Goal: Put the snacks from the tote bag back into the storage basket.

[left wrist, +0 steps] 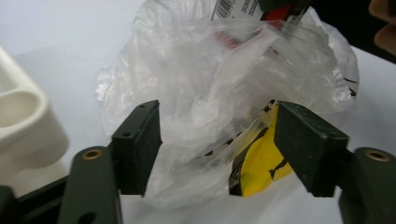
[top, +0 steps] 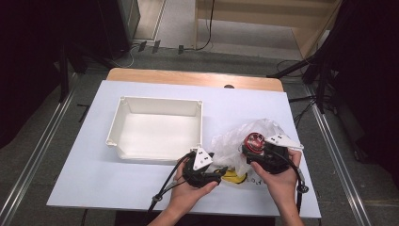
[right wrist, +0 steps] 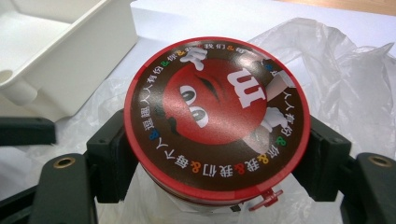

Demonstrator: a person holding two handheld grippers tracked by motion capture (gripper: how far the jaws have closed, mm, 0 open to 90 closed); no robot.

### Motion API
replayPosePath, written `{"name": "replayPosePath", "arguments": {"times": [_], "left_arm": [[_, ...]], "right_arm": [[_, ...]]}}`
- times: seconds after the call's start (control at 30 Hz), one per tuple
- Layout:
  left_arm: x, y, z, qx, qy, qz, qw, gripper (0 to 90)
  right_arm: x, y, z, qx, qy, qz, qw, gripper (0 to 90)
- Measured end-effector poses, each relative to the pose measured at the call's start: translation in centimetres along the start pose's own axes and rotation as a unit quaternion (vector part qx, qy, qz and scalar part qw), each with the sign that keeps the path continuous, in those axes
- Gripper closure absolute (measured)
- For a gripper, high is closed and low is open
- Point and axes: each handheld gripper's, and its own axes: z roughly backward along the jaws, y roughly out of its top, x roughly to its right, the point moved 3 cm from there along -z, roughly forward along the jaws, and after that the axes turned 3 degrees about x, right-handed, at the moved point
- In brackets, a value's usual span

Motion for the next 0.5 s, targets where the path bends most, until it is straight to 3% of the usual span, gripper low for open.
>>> {"name": "replayPosePath", "arguments": {"times": [0.4, 0.5], "left_arm": [[-1.6, 0.7, 4.1, 0.027, -0.001, 0.012, 0.9996, 16.2], [-2.7, 0.4, 5.2, 0.026, 0.015, 0.016, 0.9994, 15.3]], "right_arm": [[-0.1, -0.2, -0.3, -0.005, 0.004, 0.005, 1.0, 25.8], [0.0, -0.2, -0.3, -0.005, 0.004, 0.005, 1.0, 25.8]]}}
